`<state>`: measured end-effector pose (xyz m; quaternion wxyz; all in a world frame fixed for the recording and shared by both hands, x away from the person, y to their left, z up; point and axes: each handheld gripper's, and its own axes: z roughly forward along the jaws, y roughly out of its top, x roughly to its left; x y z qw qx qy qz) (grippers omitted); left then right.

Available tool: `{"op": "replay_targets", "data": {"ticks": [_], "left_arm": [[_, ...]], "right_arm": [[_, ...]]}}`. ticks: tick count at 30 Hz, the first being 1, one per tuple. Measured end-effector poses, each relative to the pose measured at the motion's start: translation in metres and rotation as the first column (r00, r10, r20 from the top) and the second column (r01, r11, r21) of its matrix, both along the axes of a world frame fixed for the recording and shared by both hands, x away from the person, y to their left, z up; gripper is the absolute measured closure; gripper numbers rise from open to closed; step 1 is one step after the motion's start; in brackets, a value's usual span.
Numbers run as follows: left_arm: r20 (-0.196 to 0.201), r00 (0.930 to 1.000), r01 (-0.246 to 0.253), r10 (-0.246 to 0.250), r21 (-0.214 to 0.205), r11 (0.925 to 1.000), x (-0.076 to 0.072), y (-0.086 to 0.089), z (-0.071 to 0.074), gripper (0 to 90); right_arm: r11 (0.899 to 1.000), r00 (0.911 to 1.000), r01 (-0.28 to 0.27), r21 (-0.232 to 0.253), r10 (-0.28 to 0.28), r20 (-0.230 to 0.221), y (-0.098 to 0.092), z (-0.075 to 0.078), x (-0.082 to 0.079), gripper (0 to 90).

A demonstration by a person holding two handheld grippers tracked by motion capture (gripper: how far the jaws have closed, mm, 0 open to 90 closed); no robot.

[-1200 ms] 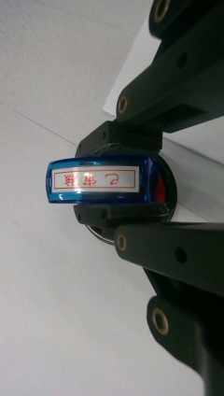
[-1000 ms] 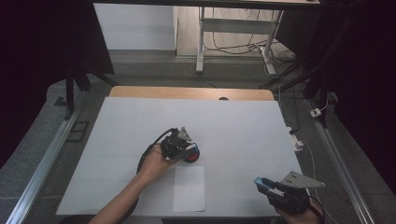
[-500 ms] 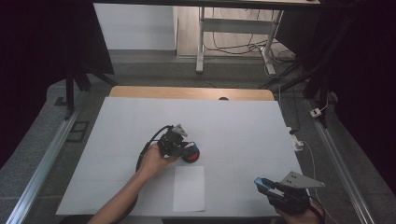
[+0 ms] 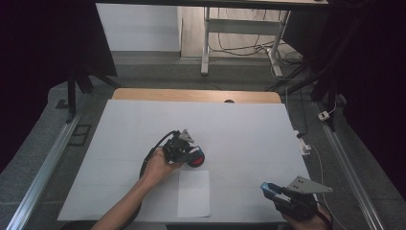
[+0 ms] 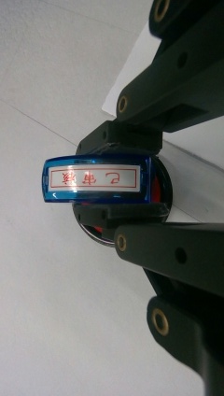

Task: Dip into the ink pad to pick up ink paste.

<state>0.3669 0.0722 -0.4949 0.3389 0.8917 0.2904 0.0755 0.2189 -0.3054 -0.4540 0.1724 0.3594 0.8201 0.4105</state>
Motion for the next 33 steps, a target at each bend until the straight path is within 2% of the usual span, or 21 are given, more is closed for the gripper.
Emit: {"op": "replay_targets", "data": {"ticks": [5,13,15,22,33], "left_arm": [[-0.007,1.0000,0.007,-0.007,-0.023,0.9997,0.002,0.003,-0.001,69.9],[0.011,0.9999,0.011,-0.011,-0.015,0.9998,0.000,0.002,0.001,69.7],[0.005,0.9999,0.014,-0.014,-0.027,0.9996,0.000,0.003,0.002,69.7],[0.022,0.9997,0.016,-0.015,-0.064,0.9978,-0.004,0.009,0.014,69.7],[0.034,0.9993,0.022,-0.017,-0.129,0.9914,-0.016,0.022,0.032,69.7]], "right_arm": [[1.000,1.0000,0.000,0.008,0.000,-0.001,-0.001,0.000,0.000,68.5],[1.000,1.0000,-0.003,0.008,0.003,-0.001,-0.001,0.000,0.000,68.4],[1.000,1.0000,-0.004,0.009,0.004,-0.001,-0.001,0.000,0.000,68.4],[1.000,1.0000,-0.006,0.009,0.006,0.000,-0.001,0.000,-0.001,68.2],[1.000,1.0000,-0.006,0.009,0.006,-0.001,-0.001,0.000,0.000,68.3]]}}
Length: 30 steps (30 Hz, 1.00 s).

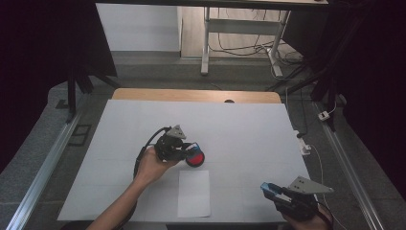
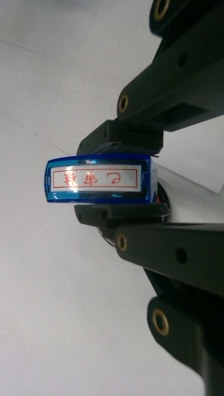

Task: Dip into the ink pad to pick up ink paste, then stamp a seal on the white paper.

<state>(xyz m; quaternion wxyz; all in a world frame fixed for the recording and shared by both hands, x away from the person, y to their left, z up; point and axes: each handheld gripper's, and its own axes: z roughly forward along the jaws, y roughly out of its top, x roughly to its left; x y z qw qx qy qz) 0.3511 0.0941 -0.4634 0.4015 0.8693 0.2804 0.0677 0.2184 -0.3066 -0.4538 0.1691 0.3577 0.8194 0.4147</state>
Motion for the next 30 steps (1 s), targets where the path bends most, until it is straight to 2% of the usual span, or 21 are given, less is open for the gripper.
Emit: {"op": "replay_targets", "data": {"ticks": [14,24,30], "left_arm": [[0.028,0.9994,0.023,-0.022,-0.038,0.9990,-0.017,0.007,0.018,69.7],[0.031,0.9990,0.033,-0.032,-0.057,0.9978,-0.027,0.013,0.027,69.7],[0.017,0.9995,0.027,-0.026,-0.064,0.9976,-0.034,0.018,0.030,69.7]], "right_arm": [[1.000,1.0000,0.001,0.001,-0.001,-0.001,0.000,0.000,0.000,68.3],[1.000,1.0000,0.008,0.002,-0.008,0.000,-0.001,0.000,0.000,68.3],[1.000,0.9999,0.013,-0.001,-0.013,0.000,0.000,0.000,0.000,68.3]]}}
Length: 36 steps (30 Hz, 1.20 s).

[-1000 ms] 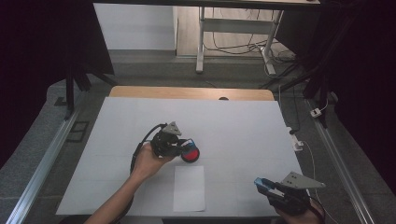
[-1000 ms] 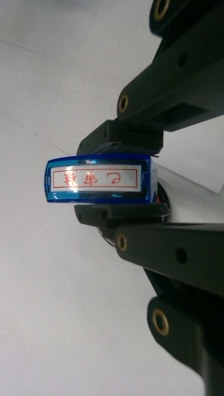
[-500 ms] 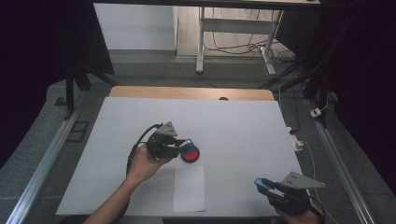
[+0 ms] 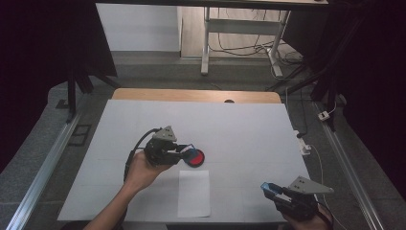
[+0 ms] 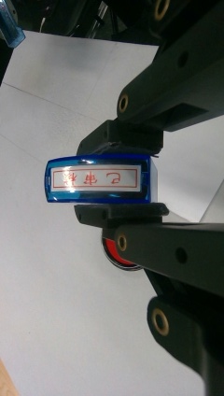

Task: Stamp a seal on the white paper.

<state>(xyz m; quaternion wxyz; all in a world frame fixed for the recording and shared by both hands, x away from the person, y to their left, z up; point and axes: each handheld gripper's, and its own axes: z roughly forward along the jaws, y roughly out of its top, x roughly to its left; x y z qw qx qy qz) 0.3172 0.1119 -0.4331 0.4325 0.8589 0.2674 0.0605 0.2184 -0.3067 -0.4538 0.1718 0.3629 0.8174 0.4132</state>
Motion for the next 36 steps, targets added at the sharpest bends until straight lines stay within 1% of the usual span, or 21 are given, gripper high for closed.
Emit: {"op": "replay_targets", "data": {"ticks": [6,11,14,17,19,21,22,23,25,27,30,36], "left_arm": [[-0.009,0.9999,-0.005,0.005,0.012,0.9999,-0.009,0.004,-0.002,69.7],[-0.014,0.9999,-0.007,0.007,0.018,0.9998,-0.015,0.003,-0.002,69.7],[-0.007,1.0000,-0.003,0.003,0.021,0.9998,-0.020,0.002,-0.001,69.7],[0.001,1.0000,0.006,-0.006,0.008,1.0000,-0.024,0.001,-0.002,69.7],[0.000,0.9999,0.013,-0.013,0.018,0.9998,-0.026,0.000,-0.003,69.7],[0.006,1.0000,0.007,-0.007,0.031,0.9995,-0.027,0.000,-0.003,69.7],[0.000,0.9999,0.010,-0.010,0.024,0.9997,-0.027,0.000,-0.004,69.7],[-0.004,0.9999,0.012,-0.012,0.018,0.9998,-0.027,0.000,-0.004,69.7],[-0.009,0.9999,0.007,-0.007,0.023,0.9997,-0.028,0.000,-0.006,69.7],[-0.017,0.9998,0.005,-0.004,0.016,0.9999,-0.029,-0.001,-0.009,69.7],[-0.025,0.9996,0.011,-0.011,0.014,0.9998,-0.030,-0.003,-0.013,69.7],[-0.026,0.9993,0.028,-0.027,0.038,0.9989,-0.033,-0.014,-0.024,69.7]], "right_arm": [[1.000,1.0000,0.001,0.001,-0.001,-0.002,0.000,0.000,0.000,68.3],[1.000,1.0000,0.001,0.002,-0.001,-0.002,0.000,0.000,0.001,68.3],[1.000,1.0000,0.000,0.001,0.000,-0.002,0.000,0.000,0.001,68.3],[1.000,1.0000,0.000,0.000,0.000,-0.002,0.000,0.000,0.001,68.3],[1.000,1.0000,0.000,-0.001,0.000,-0.002,0.000,0.000,0.001,68.3],[1.000,1.0000,0.000,-0.005,0.000,-0.001,0.001,0.000,0.000,68.3],[1.000,1.0000,0.001,-0.005,-0.001,-0.001,0.001,0.000,0.000,68.3],[1.000,1.0000,0.000,-0.004,0.000,-0.001,0.001,0.000,0.000,68.3],[1.000,1.0000,-0.001,-0.006,0.001,0.000,0.001,0.000,0.000,68.3],[1.000,1.0000,-0.005,-0.007,0.005,0.001,0.001,0.000,0.000,68.3],[1.000,1.0000,-0.010,-0.009,0.010,0.000,0.001,0.000,0.000,68.2],[1.000,0.9999,-0.011,-0.011,0.011,0.000,0.002,0.000,0.000,68.3]]}}
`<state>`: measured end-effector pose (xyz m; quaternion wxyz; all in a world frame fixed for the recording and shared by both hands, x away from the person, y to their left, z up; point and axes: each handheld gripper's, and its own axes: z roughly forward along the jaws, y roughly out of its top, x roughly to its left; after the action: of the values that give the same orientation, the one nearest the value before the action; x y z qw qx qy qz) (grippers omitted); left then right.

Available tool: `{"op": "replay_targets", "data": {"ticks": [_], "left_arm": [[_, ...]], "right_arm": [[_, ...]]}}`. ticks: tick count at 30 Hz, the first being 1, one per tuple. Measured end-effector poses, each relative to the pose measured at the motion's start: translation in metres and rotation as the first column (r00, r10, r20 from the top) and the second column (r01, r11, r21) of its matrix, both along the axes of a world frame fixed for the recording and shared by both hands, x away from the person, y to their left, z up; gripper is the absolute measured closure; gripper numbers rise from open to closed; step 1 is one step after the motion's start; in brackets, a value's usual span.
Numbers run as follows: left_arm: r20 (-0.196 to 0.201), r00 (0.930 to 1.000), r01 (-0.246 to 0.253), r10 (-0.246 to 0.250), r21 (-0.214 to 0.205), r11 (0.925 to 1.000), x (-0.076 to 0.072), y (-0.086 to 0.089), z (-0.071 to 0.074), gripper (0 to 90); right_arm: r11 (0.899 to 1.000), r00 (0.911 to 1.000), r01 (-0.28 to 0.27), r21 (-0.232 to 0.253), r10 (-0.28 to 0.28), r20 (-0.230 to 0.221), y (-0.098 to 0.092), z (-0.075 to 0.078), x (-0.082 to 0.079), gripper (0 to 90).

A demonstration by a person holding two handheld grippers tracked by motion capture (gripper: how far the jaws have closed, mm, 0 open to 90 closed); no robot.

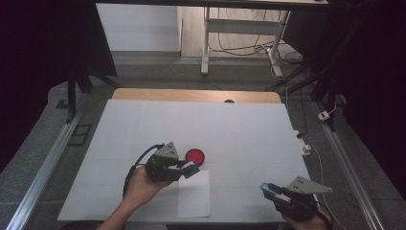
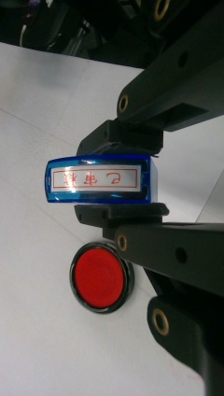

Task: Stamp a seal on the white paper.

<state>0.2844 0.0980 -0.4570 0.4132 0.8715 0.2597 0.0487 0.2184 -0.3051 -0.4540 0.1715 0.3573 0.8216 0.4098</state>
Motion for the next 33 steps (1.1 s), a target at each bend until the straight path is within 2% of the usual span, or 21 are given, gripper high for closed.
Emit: {"op": "replay_targets", "data": {"ticks": [4,7,15,24,33], "left_arm": [[-0.002,1.0000,0.004,-0.004,0.036,0.9993,-0.001,-0.008,-0.010,69.7],[-0.021,0.9997,0.016,-0.015,0.042,0.9990,-0.001,-0.012,-0.015,69.7],[-0.024,0.9994,0.026,-0.025,0.075,0.9968,-0.001,-0.022,-0.028,69.7],[-0.041,0.9989,0.029,-0.024,0.129,0.9912,0.001,-0.027,-0.039,69.7],[-0.057,0.9982,0.025,-0.016,0.162,0.9865,0.003,-0.030,-0.046,69.7]], "right_arm": [[1.000,1.0000,-0.001,0.003,0.001,-0.001,0.000,0.000,0.000,68.2],[1.000,1.0000,-0.003,0.004,0.003,-0.001,0.000,0.000,0.000,68.2],[1.000,1.0000,-0.003,0.002,0.003,-0.003,0.000,0.000,0.000,68.2],[1.000,1.0000,-0.003,0.001,0.003,-0.004,0.000,0.000,0.000,68.2],[1.000,1.0000,-0.004,0.001,0.004,-0.003,0.000,0.000,0.000,68.2]]}}
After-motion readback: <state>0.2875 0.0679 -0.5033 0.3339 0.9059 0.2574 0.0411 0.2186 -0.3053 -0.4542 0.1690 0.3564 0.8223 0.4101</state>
